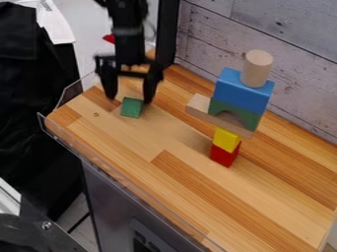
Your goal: Move the green triangle to the left of table
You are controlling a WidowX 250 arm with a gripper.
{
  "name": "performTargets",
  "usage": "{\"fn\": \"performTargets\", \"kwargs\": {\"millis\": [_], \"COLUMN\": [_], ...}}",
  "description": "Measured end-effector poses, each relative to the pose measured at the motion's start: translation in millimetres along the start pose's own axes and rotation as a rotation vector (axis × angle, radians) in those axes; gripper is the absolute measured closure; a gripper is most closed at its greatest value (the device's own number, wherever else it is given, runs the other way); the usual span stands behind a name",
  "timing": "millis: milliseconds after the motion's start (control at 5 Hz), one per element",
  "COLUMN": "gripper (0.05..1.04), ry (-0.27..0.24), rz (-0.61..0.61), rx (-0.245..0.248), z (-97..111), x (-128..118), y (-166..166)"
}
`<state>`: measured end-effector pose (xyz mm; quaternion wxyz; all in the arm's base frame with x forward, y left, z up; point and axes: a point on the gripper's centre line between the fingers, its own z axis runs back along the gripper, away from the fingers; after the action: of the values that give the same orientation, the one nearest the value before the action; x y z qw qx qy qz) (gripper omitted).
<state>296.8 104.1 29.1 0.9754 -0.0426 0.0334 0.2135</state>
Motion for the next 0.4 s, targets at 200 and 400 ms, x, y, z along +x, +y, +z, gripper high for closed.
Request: {"fn": "performTargets", "kwargs": {"millis": [200,400], "gripper": [0.083,0.083], "ry": [-0.065,-0.08], "rz": [-0.013,-0.088], "rx": [0.005,0.03], "z": [43.4,78.2], "x": [0.1,-2.6], "y": [-6.9,-27.8]}}
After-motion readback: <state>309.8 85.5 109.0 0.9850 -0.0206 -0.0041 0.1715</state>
